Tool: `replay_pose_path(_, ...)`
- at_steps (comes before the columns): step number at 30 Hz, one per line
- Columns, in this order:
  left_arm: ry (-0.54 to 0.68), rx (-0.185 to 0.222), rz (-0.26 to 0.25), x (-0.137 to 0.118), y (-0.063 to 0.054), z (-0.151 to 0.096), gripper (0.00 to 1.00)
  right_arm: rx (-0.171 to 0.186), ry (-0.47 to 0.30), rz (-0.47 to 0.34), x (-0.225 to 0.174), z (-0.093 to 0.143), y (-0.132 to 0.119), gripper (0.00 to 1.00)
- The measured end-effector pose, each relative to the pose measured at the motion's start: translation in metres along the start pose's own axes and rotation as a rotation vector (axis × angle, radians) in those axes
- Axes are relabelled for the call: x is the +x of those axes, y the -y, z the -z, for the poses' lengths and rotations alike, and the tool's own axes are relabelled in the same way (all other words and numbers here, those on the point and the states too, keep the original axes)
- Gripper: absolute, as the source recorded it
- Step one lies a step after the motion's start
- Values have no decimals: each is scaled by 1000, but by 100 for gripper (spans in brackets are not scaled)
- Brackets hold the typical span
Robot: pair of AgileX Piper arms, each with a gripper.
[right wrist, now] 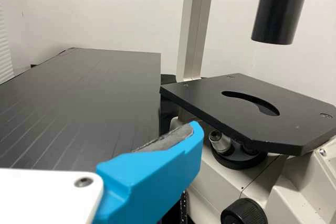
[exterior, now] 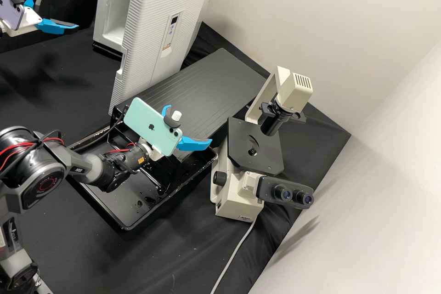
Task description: Close the incubator door
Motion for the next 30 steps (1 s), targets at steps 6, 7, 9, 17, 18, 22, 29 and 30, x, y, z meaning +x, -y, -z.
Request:
replay_pose_path(6,0,0,0,0,0,0,100,0,0,0,0,0,0,100)
replay_pose_path(7,0,0,0,0,0,0,100,0,0,0,0,0,0,100)
replay_pose_path(9,0,0,0,0,0,0,100,0,0,0,0,0,0,100)
replay_pose_path(17,0,0,0,0,0,0,100,0,0,0,0,0,0,100)
replay_pose_path(18,0,0,0,0,0,0,100,0,-2,-2,0,0,0,100)
replay_pose_path(22,0,0,0,0,0,0,100,0,-20,-21,7,4,-4,100)
replay_pose_path(29,0,0,0,0,0,0,100,-63,-44,-56,33,9,-10,100)
replay_pose_path(30,0,0,0,0,0,0,100,-74,-51,-68,37,11,-13,100)
